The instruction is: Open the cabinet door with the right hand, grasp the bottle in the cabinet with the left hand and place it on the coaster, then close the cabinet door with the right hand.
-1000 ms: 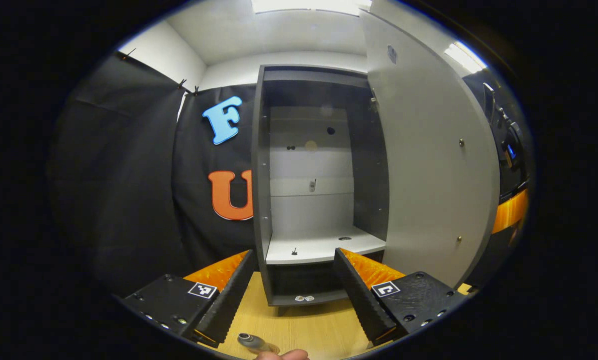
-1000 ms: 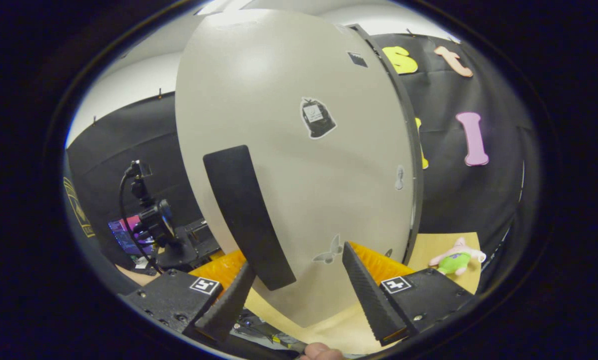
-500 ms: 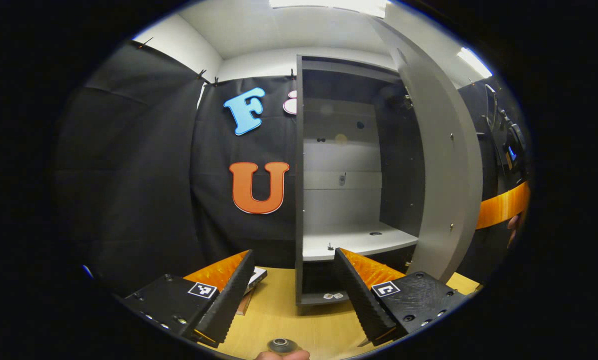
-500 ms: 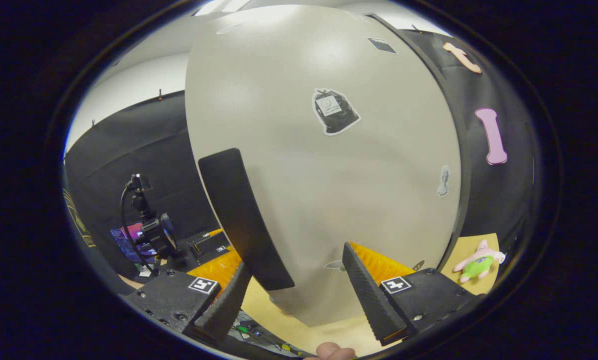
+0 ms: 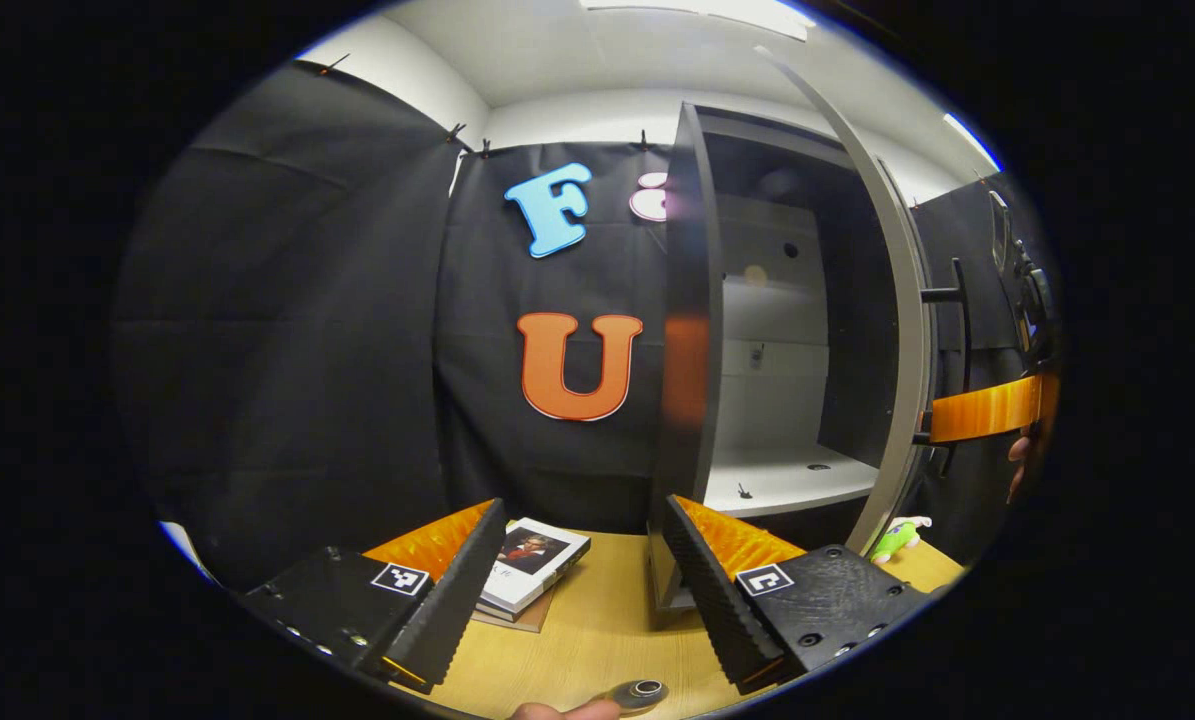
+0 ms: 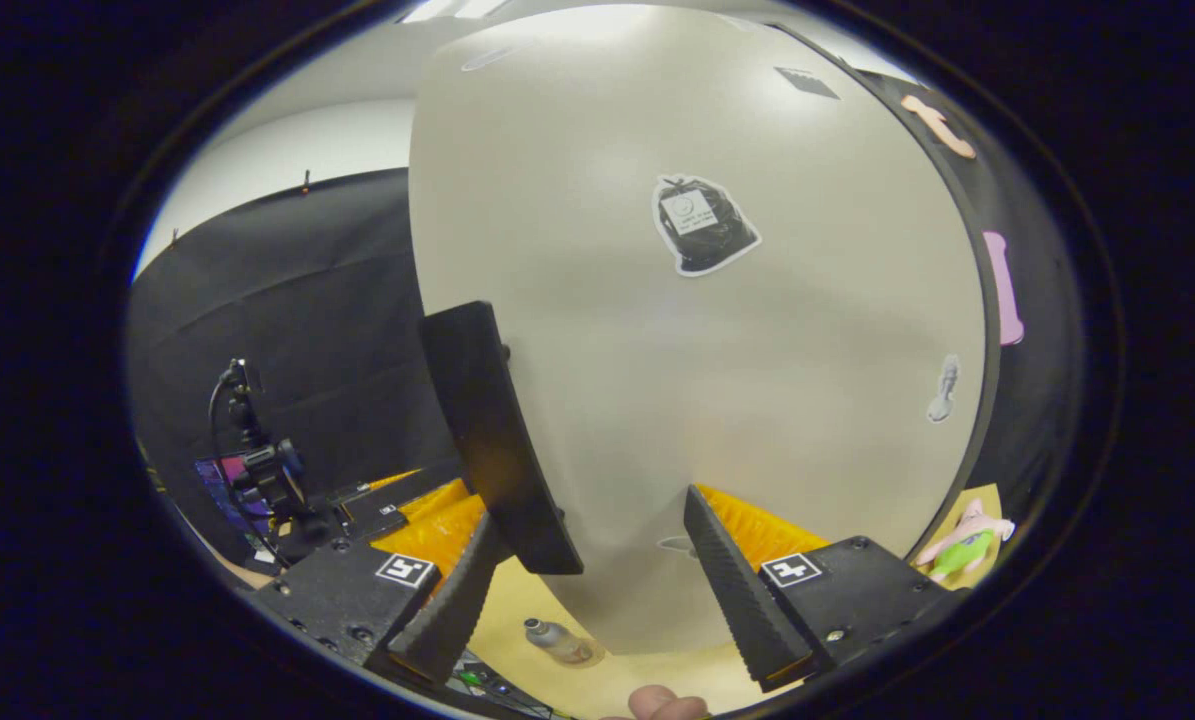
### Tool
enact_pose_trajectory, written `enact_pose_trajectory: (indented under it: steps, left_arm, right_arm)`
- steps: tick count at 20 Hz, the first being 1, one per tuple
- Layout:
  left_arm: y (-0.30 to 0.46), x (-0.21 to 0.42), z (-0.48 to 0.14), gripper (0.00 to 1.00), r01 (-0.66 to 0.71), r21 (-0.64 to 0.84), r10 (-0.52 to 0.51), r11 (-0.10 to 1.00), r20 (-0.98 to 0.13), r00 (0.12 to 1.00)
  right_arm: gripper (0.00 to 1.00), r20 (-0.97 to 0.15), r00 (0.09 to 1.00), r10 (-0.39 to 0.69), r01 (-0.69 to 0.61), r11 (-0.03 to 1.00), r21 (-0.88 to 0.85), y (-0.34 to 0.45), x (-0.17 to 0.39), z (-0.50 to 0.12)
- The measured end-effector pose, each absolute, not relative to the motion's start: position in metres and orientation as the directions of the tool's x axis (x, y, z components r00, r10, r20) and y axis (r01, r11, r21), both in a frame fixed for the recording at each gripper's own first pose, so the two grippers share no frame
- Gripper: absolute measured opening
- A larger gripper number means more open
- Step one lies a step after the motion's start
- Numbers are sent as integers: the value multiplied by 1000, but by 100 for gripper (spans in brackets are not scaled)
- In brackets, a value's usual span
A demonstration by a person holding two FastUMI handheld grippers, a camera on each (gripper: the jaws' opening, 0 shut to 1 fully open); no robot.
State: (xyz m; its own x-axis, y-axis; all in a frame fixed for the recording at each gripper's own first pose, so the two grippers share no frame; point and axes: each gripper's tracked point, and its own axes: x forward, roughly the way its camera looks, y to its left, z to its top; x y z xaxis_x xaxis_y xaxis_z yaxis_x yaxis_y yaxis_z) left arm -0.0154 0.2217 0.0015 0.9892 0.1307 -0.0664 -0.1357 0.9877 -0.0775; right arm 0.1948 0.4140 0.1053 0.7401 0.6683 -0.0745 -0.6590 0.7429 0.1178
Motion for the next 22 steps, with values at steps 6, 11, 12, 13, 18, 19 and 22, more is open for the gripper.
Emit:
enact_pose_trajectory:
  steps: [6, 11, 12, 13, 18, 19, 22]
  left_arm:
    - [224, -18, 2, 95, -188, -62, 182, 980, -92, 979]
    - [212, -28, 9, 95, -208, -46, 203, 977, -98, 974]
    - [210, -31, 8, 95, -210, -40, 204, 977, -104, 973]
    - [209, -34, 4, 95, -211, -37, 205, 977, -116, 972]
    - [210, -54, -4, 95, -258, -30, 251, 966, -134, 959]
    - [208, -55, -5, 95, -265, -32, 258, 964, -138, 956]
    - [204, -58, -3, 95, -275, -32, 269, 961, -138, 953]
  right_arm:
    - [100, -73, 703, 707, -696, 705, 136, 417, 204, 107]
    - [100, -70, 663, 745, -730, 665, 158, 419, 205, 109]
    - [100, -66, 656, 752, -737, 657, 160, 419, 204, 109]
    - [100, -67, 647, 760, -744, 648, 163, 418, 204, 110]
    - [100, 23, 820, 572, -544, 764, 347, 323, 268, 139]
    - [90, 50, 789, 613, -559, 682, 471, 327, 275, 141]
    - [94, 86, 807, 584, -515, 626, 585, 306, 268, 151]
